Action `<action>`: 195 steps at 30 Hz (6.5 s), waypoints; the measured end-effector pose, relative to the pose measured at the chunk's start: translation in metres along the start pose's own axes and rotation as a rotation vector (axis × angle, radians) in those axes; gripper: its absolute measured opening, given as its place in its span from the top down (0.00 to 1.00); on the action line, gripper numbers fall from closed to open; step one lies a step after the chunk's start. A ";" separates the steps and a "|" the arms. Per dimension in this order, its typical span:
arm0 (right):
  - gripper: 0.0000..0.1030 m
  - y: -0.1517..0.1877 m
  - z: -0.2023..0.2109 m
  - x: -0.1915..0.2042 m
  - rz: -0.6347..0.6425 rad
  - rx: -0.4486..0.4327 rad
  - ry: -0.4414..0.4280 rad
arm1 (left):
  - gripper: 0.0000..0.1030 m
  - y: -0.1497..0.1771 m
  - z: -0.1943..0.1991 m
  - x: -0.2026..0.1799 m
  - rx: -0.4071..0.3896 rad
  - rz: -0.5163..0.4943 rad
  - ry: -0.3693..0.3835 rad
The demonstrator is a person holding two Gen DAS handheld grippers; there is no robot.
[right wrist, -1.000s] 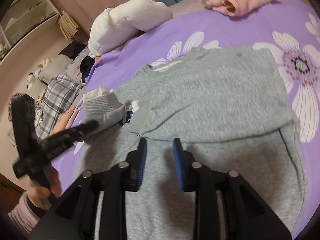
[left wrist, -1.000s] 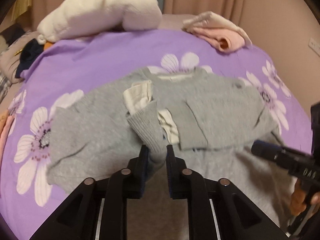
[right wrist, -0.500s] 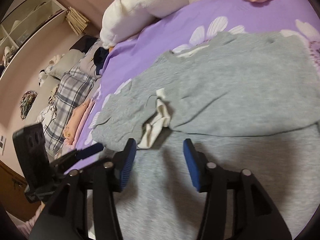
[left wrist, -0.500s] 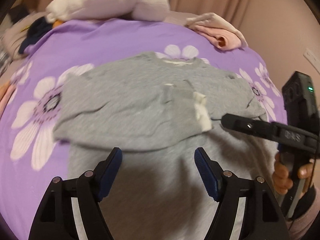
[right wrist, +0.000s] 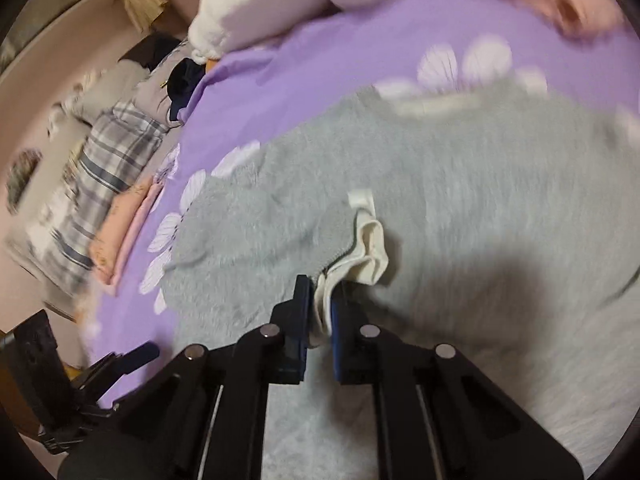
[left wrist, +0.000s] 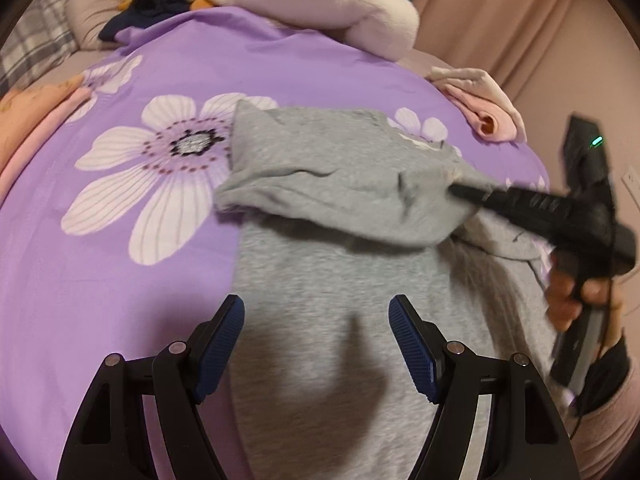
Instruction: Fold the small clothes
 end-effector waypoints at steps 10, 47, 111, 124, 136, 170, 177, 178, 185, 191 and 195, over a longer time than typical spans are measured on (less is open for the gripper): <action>0.91 -0.025 0.030 -0.032 0.062 -0.102 0.163 | 0.28 -0.003 -0.005 0.010 0.014 0.024 0.003; 0.78 -0.020 0.009 -0.050 0.090 -0.083 0.131 | 0.81 -0.120 -0.077 0.008 0.005 0.049 -0.024; 0.36 0.178 0.173 -0.136 -0.388 -0.191 -0.079 | 0.28 0.071 0.007 0.010 0.199 0.321 0.444; 0.45 0.218 0.183 -0.115 -0.373 -0.137 -0.156 | 0.28 0.098 0.023 0.010 0.216 0.311 0.458; 0.75 0.218 0.177 -0.124 -0.389 -0.177 -0.085 | 0.68 0.098 0.017 0.016 0.211 0.320 0.349; 0.84 0.166 0.203 -0.083 -0.296 -0.303 -0.169 | 0.83 0.042 0.051 0.001 0.082 0.263 0.434; 0.84 0.133 0.212 -0.080 -0.260 -0.360 -0.176 | 0.83 0.009 0.056 0.000 0.033 0.266 0.453; 0.84 0.127 0.214 -0.080 -0.254 -0.369 -0.175 | 0.83 0.003 0.056 -0.001 0.023 0.266 0.452; 0.84 0.096 0.215 -0.081 -0.217 -0.392 -0.162 | 0.83 -0.027 0.054 -0.003 -0.007 0.268 0.449; 0.84 0.067 0.210 -0.092 -0.225 -0.409 -0.162 | 0.83 -0.053 0.042 -0.002 -0.002 0.311 0.452; 0.84 0.047 0.208 -0.098 -0.234 -0.429 -0.164 | 0.83 -0.076 0.034 -0.001 -0.013 0.331 0.457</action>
Point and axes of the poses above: each gripper's, at about its wrist camera, not at the fingertips, and z roughly against the way its jaws point, x to its left, y to its underside, the point moved 3 cm from there along -z, roughly the way its jaws point, and after that the axes turned 6 degrees about -y, right-handed, at the moved point
